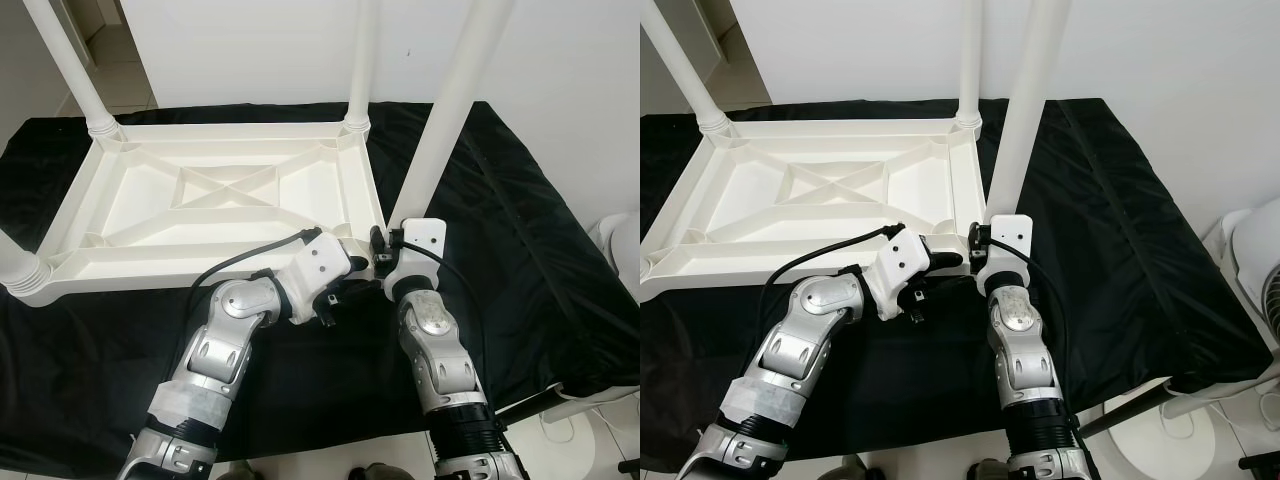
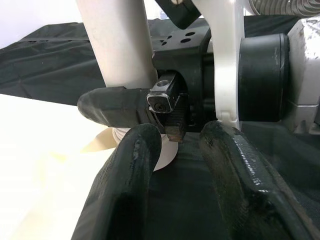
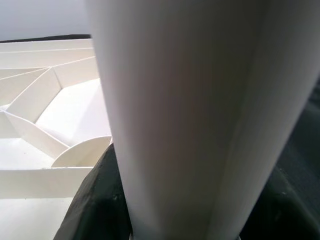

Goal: Building children table

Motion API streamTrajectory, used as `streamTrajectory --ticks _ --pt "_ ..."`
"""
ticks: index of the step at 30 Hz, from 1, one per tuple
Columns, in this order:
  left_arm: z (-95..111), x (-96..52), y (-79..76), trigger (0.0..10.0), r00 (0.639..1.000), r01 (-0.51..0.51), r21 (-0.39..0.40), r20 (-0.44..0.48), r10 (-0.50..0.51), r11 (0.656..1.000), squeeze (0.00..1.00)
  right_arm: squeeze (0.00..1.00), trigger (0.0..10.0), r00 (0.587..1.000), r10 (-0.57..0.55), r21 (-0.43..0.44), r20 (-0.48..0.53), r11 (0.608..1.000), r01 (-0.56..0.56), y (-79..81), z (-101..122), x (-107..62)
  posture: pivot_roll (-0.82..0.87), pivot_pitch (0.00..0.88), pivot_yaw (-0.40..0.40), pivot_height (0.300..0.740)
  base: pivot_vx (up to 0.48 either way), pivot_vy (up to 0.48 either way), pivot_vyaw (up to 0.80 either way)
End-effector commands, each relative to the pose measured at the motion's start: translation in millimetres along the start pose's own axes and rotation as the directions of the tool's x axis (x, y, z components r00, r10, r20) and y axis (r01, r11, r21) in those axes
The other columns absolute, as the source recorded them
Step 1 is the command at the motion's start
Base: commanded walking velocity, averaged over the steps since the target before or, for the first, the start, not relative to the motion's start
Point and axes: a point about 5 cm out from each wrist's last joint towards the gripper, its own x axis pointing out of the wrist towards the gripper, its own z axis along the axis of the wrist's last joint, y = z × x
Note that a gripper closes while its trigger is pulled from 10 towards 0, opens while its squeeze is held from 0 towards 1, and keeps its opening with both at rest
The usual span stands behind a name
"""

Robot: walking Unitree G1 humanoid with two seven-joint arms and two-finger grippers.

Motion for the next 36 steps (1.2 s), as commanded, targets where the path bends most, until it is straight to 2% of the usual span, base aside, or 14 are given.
streamTrajectory --ticks 1,7,8,11,18,21,23,27,29,30,31,32,33,36 --pt "-2 -0.3 7.3 10.0 0.993 -0.116 -0.009 -0.006 0.116 0.993 0.0 1.0 10.0 0.999 -0.003 0.026 -0.034 1.0 0.004 -0.2 -5 -3.3 -0.15 0.06 0.029 0.74 0.0 0.0 0.0" --pt "-1 -0.2 8.8 10.0 0.993 -0.121 -0.006 -0.004 0.121 0.993 0.0 1.0 10.0 0.998 0.065 0.039 -0.001 0.997 -0.065 -8.3 2 -0.8 -0.14 0.054 0.028 0.74 0.0 0.0 0.0" --pt "-1 -0.9 9.4 10.0 0.993 -0.121 -0.004 -0.004 0.121 0.993 0.0 0.0 10.0 0.991 0.132 0.048 -0.004 0.99 -0.132 -17.4 4 0.6 -0.15 0.052 0.03 0.74 0.0 0.0 0.0" --pt "-1 -1.0 9.6 10.0 0.993 -0.12 -0.003 -0.004 0.12 0.993 0.0 0.0 10.0 0.987 0.162 0.045 0.0 0.986 -0.162 -21.5 5 1.5 -0.15 0.054 0.032 0.74 0.0 0.0 0.0" --pt "-1 -1.4 8.3 10.0 0.995 -0.103 0.011 -0.001 0.103 0.995 0.0 0.0 10.0 0.947 0.322 -0.061 -0.002 0.945 -0.322 -45.4 11 11.7 -0.14 0.055 0.034 0.74 0.0 0.0 0.0" --pt "0 -2.1 7.2 10.0 0.995 -0.098 0.017 0.003 0.098 0.995 0.0 0.0 10.0 0.915 0.404 -0.11 -0.026 0.908 -0.404 -49.9 11 15.4 -0.14 0.051 0.03 0.74 0.0 0.0 0.0" --pt "1 -3.6 5.7 10.0 0.996 -0.086 0.013 0.011 0.086 0.996 0.0 0.0 10.0 0.86 0.506 -0.15 -0.063 0.847 -0.51 -50.2 9 20.4 -0.13 0.046 0.026 0.74 0.0 0.0 0.0" --pt "2 -4.2 5.8 10.0 0.997 -0.079 0.013 0.016 0.079 0.997 0.0 0.0 10.0 0.824 0.56 -0.142 -0.084 0.812 -0.566 -48.6 8 22.5 -0.12 0.044 0.027 0.74 0.0 0.0 0.0" --pt "1 -6.4 -1.1 10.0 1.0 -0.019 0.03 0.013 0.019 0.999 0.0 0.0 10.0 0.757 0.64 -0.143 -0.128 0.744 -0.653 -43.1 0 25.3 -0.11 0.036 0.025 0.74 0.0 0.0 0.0" --pt "1 -6.4 -1.1 10.0 1.0 -0.019 0.03 0.013 0.019 0.999 0.0 0.0 10.0 0.757 0.64 -0.143 -0.128 0.744 -0.653 -43.1 0 25.3 -0.11 0.036 0.025 0.74 0.0 0.0 0.0" --pt "1 -6.8 -3.2 10.0 1.0 -0.007 0.033 0.012 0.006 0.999 0.0 0.0 4.6 0.74 0.657 -0.132 -0.144 0.728 -0.673 -42.7 -2 27.1 -0.11 0.036 0.025 0.74 0.0 0.0 0.0" --pt "1 -6.9 -4.2 10.0 1.0 -0.003 0.035 0.012 0.002 0.999 0.0 0.0 3.3 0.731 0.665 -0.123 -0.151 0.721 -0.682 -42.9 -3 28.2 -0.11 0.036 0.025 0.74 0.0 0.0 0.0" --pt "2 -6.8 -4.6 10.0 1.0 -0.002 0.035 0.013 0.001 0.999 0.0 0.0 0.0 0.723 0.672 -0.133 -0.159 0.711 -0.69 -44.1 -4 29.9 -0.1 0.033 0.021 0.74 0.0 0.0 0.0" --pt "2 -6.6 -3.5 10.0 1.0 -0.013 0.037 0.013 0.012 0.999 0.0 0.0 0.0 0.711 0.683 -0.14 -0.167 0.698 -0.702 -47.6 -3 33.4 -0.1 0.031 0.014 0.74 0.0 0.0 0.0"
